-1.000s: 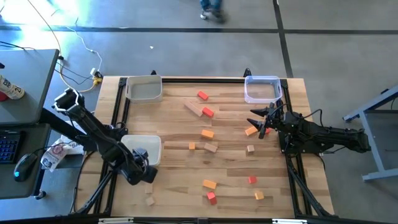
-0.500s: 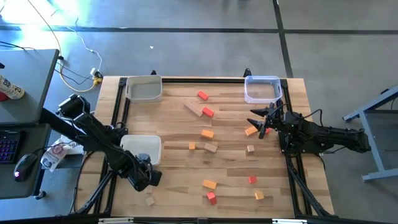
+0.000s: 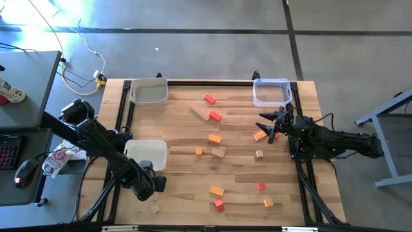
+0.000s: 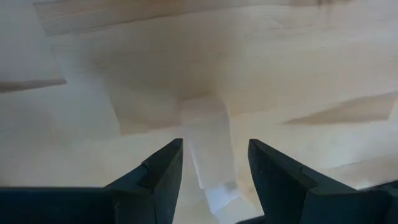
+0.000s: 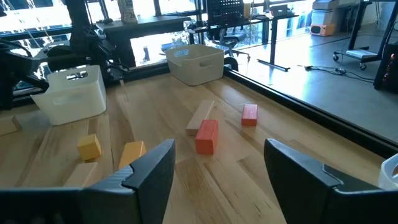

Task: Sort & place blocks by color
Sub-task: Put the brown block into the white bin

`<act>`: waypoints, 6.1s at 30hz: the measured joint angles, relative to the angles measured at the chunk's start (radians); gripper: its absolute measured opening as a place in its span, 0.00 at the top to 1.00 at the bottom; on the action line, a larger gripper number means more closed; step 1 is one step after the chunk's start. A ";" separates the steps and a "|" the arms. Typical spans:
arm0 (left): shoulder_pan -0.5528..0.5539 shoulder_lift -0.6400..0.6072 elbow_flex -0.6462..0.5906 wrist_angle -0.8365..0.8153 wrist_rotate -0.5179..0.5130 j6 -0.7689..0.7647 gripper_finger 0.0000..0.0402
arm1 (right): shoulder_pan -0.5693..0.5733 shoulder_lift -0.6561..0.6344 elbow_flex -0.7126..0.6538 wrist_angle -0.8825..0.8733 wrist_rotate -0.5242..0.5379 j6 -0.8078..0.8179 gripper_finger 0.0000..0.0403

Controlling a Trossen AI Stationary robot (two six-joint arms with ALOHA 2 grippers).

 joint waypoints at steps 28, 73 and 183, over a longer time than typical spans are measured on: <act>-0.009 0.118 0.000 0.084 0.020 -0.043 0.58 | 0.000 0.000 0.000 0.000 0.000 0.000 0.42; 0.110 -0.246 0.000 0.167 -0.503 0.886 0.71 | 0.000 0.000 0.000 0.000 0.000 0.000 0.42; 0.546 -0.069 -0.095 -0.262 0.012 1.391 0.70 | 0.001 0.000 0.000 0.366 -0.071 0.265 0.42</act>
